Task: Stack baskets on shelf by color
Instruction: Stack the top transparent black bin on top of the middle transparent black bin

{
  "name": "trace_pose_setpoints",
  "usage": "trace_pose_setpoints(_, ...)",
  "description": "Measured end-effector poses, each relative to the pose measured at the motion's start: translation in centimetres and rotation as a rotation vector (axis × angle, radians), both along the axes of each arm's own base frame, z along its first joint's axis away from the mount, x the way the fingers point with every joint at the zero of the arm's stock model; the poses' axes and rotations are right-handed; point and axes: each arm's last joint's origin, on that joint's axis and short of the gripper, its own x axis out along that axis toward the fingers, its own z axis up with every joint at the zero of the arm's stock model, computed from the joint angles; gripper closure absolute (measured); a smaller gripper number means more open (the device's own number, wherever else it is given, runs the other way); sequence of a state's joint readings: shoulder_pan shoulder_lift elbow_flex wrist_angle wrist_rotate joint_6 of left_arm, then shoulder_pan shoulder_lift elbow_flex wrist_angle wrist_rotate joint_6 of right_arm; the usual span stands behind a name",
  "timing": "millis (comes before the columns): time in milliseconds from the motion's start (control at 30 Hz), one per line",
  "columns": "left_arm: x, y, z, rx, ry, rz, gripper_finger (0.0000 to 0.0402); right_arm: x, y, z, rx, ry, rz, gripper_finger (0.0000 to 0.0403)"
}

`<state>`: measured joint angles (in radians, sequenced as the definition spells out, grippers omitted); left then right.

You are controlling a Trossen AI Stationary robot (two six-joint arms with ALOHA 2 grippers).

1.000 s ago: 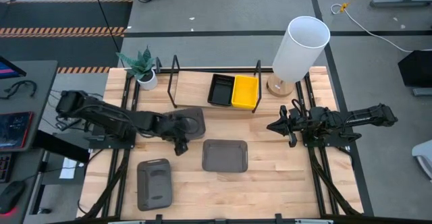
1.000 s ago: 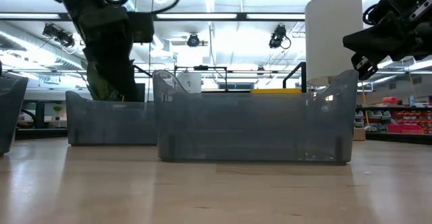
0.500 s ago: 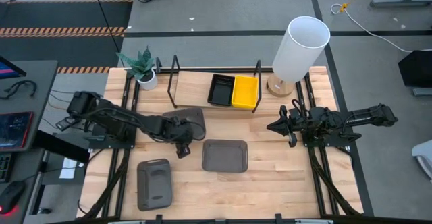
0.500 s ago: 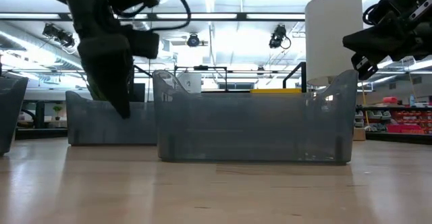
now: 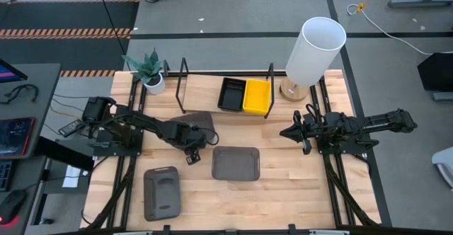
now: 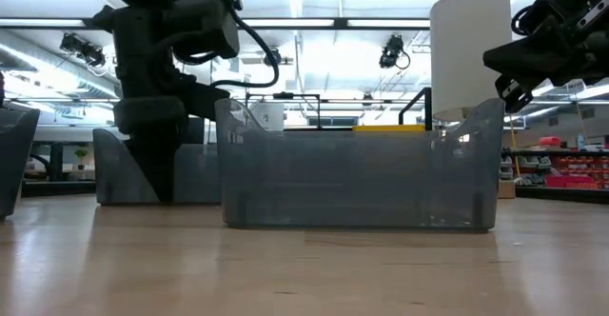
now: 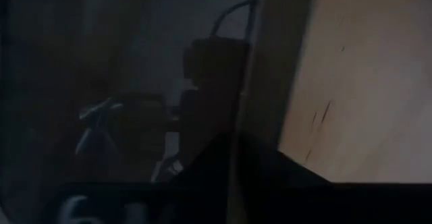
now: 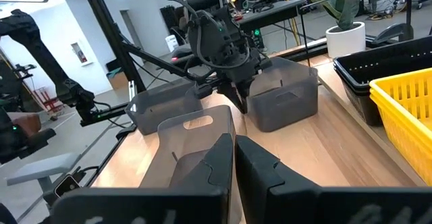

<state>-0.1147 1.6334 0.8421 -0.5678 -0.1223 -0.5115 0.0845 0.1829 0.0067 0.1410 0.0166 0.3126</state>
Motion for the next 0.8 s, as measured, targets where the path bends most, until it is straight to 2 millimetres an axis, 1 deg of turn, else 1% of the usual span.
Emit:
trace_pose_setpoints(67,0.0,0.0,0.0,-0.008,0.003,-0.014,0.0388,0.0,0.0,0.0,0.001,0.0,0.0,0.038)
trace_pose_setpoints(167,0.0,0.0,0.2,-0.019,0.019,-0.021,0.0392,0.0,0.0,0.0,0.0,0.0,0.0,0.038)
trace_pose_setpoints(233,0.2,-0.2,1.0,-0.02,0.049,-0.03,0.0392,0.0,0.0,0.0,0.002,0.0,0.0,0.0379)
trace_pose_setpoints(333,1.3,-0.9,3.0,-0.012,0.037,-0.053,0.0395,0.0,0.0,0.0,0.001,0.0,0.0,0.0379)
trace_pose_setpoints(467,2.2,-2.2,6.5,0.073,0.033,-0.084,0.0397,0.0,0.0,0.0,0.0,0.0,0.0,0.0379)
trace_pose_setpoints(567,3.1,-3.5,9.3,0.132,-0.036,-0.117,0.0397,0.0,0.0,0.0,0.0,0.0,0.0,0.038)
trace_pose_setpoints(667,4.0,-5.1,12.1,0.167,-0.151,-0.142,0.0395,0.0,0.0,0.0,0.0,0.0,0.0,0.038)
trace_pose_setpoints(733,4.5,-6.1,13.4,0.176,-0.235,-0.16,0.0394,0.0,0.0,0.0,0.001,0.0,0.0,0.038)
trace_pose_setpoints(800,4.9,-7.2,14.4,0.179,-0.318,-0.194,0.0394,0.0,0.0,0.0,0.0,0.0,0.0,0.038)
